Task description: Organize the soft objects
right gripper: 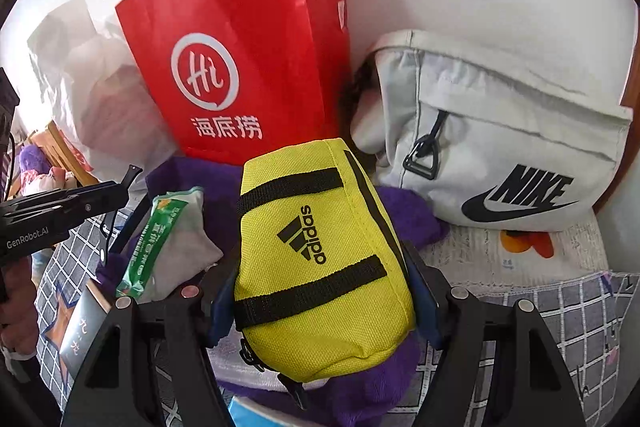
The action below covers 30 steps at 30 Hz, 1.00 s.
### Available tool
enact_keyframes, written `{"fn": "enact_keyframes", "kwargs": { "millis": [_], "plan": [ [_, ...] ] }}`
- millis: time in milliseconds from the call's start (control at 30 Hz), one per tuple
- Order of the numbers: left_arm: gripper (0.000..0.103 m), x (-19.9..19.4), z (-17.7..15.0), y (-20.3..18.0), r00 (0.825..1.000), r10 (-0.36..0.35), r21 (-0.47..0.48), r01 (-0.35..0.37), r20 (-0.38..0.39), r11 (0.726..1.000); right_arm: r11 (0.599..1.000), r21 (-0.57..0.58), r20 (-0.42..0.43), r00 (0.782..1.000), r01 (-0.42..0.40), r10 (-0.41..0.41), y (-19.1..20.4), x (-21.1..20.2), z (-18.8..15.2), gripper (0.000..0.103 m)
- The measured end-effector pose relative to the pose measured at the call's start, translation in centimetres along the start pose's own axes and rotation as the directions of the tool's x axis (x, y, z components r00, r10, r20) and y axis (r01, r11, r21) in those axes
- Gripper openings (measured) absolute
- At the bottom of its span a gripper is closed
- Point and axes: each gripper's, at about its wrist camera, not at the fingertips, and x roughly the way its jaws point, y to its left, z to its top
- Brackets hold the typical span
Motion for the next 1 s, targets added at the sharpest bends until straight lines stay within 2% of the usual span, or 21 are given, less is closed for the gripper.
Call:
{"fn": "enact_keyframes", "kwargs": {
  "millis": [233, 600, 800, 1000],
  "plan": [
    [0.02, 2.6, -0.3, 0.5, 0.999, 0.001, -0.013, -0.001, -0.046, 1.0, 1.0, -0.02, -0.09, 0.996, -0.004, 0.002, -0.1, 3.2, -0.8, 0.071],
    [0.021, 4.5, -0.7, 1.3, 0.993, -0.045, -0.065, 0.038, -0.11, 0.997, 1.0, -0.015, -0.164, 0.986, -0.019, 0.017, 0.0, 4.9, -1.2, 0.075],
    [0.021, 3.8, -0.7, 1.2, 0.994, -0.056, -0.063, 0.05, -0.098, 0.997, 1.0, -0.027, -0.175, 0.985, -0.005, 0.0, 0.4, 5.1, -1.2, 0.079],
    [0.021, 1.4, -0.5, 1.4, 0.996, -0.054, -0.06, 0.049, -0.075, 0.997, 1.0, -0.024, -0.141, 0.99, -0.006, 0.003, 0.9, 3.6, -0.6, 0.079]
  ]
}}
